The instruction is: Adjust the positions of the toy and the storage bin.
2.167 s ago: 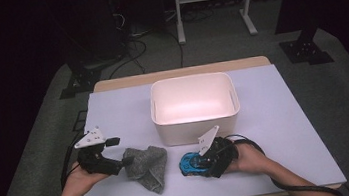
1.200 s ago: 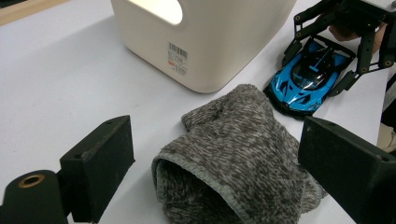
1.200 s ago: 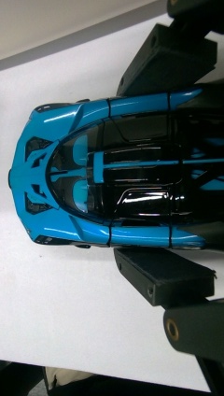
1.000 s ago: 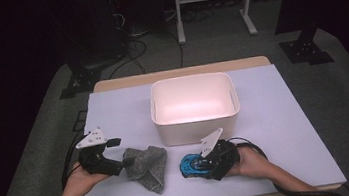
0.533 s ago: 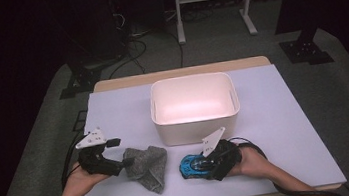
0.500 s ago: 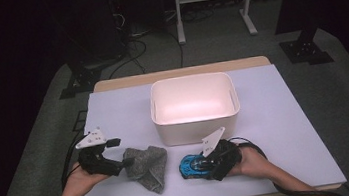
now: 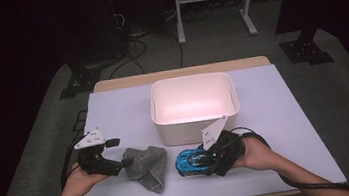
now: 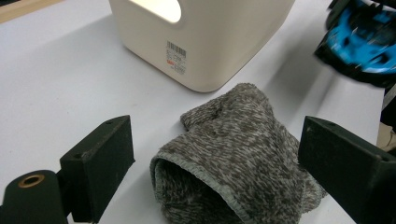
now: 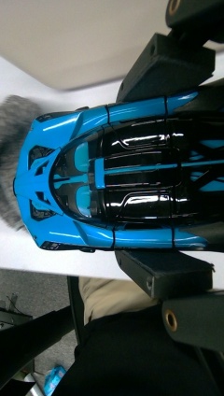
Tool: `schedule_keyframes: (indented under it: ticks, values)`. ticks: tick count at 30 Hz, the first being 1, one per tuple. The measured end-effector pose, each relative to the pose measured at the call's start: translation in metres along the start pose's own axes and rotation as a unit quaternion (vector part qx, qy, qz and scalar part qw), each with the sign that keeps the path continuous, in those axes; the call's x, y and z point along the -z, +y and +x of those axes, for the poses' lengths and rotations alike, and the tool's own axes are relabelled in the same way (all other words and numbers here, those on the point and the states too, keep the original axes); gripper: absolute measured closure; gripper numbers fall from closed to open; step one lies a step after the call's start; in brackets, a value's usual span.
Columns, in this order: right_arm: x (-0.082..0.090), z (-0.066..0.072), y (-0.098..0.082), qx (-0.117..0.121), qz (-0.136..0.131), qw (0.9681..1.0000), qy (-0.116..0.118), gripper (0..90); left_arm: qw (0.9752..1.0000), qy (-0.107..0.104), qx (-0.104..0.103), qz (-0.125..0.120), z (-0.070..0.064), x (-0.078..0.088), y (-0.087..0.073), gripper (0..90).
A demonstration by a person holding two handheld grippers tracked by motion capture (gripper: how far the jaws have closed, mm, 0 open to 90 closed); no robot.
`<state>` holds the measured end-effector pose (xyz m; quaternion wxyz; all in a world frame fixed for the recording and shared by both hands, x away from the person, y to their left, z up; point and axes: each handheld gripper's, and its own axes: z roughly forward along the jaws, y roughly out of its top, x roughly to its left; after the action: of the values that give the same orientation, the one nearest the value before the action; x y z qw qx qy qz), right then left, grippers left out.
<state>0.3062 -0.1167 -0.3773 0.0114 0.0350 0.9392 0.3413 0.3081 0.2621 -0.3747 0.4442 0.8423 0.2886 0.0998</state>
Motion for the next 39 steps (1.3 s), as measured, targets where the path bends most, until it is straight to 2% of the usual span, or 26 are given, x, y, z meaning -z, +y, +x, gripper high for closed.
schedule_keyframes:
  ticks: [5, 9, 15, 17, 18, 23, 28, 31, 35, 39]
  values:
    - [0.021, 0.003, 0.018, 0.015, -0.002, 0.9999, 0.000, 24.7, 1.0000, -0.001, 0.003, -0.001, 0.001, 0.000, -0.001, 9.6]
    - [0.038, 0.002, 0.030, 0.015, -0.006, 0.9999, 0.003, 24.7, 1.0000, -0.001, 0.004, -0.002, 0.002, -0.001, -0.002, 9.6]
    - [0.061, -0.002, 0.047, 0.023, -0.007, 0.9997, -0.004, 24.7, 1.0000, 0.002, 0.008, -0.004, 0.004, 0.001, -0.004, 9.6]
    - [0.064, -0.003, 0.049, 0.024, -0.007, 0.9997, -0.003, 24.7, 1.0000, 0.003, 0.008, -0.004, 0.004, 0.001, -0.005, 9.6]
    - [0.071, -0.007, 0.056, 0.027, -0.005, 0.9996, -0.004, 24.8, 1.0000, 0.002, 0.009, -0.002, 0.004, 0.001, -0.005, 9.6]
    - [0.081, -0.019, 0.067, 0.028, -0.007, 0.9996, -0.006, 24.8, 0.9999, 0.002, 0.013, 0.002, 0.006, -0.001, -0.008, 9.6]
    - [0.083, -0.025, 0.073, 0.031, -0.009, 0.9995, -0.005, 24.8, 0.9998, 0.005, 0.017, 0.000, 0.008, 0.001, -0.009, 9.6]
    - [0.085, -0.029, 0.081, 0.040, -0.003, 0.9992, -0.006, 24.8, 0.9998, 0.007, 0.019, -0.001, 0.008, 0.002, -0.010, 9.6]
    - [0.089, -0.035, 0.085, 0.037, 0.000, 0.9993, -0.006, 24.8, 0.9997, 0.009, 0.023, -0.002, 0.009, 0.003, -0.011, 9.6]
    - [0.097, -0.048, 0.090, 0.034, 0.000, 0.9994, -0.009, 24.8, 0.9996, 0.010, 0.025, -0.002, 0.009, 0.004, -0.012, 9.6]
